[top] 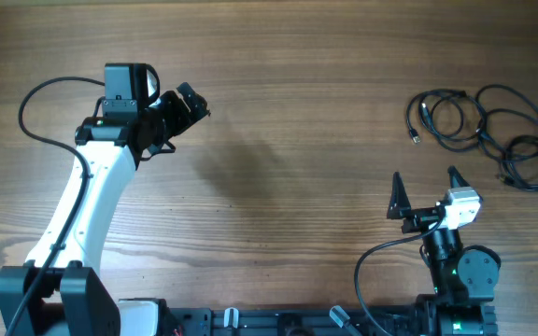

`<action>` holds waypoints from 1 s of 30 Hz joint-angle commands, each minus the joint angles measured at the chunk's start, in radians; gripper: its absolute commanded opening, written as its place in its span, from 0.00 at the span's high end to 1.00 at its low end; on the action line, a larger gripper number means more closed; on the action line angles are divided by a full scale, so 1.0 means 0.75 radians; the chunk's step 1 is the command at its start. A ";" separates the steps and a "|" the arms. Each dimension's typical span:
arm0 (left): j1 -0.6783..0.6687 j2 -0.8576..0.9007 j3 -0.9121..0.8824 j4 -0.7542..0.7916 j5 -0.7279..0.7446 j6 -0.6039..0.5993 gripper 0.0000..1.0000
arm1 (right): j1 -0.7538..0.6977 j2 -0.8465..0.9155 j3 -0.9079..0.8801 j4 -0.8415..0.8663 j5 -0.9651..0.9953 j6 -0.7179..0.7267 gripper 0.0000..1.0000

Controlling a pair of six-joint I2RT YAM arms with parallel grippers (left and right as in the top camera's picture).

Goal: Untangle cables

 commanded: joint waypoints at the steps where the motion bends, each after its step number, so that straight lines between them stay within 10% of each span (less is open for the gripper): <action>1: 0.004 0.011 -0.002 0.005 -0.014 0.002 0.00 | 0.008 -0.011 -0.001 0.004 0.020 0.014 0.00; 30: 0.001 -1.185 -0.002 -0.135 -0.014 0.002 0.00 | 0.008 -0.011 -0.001 0.004 0.020 0.014 0.00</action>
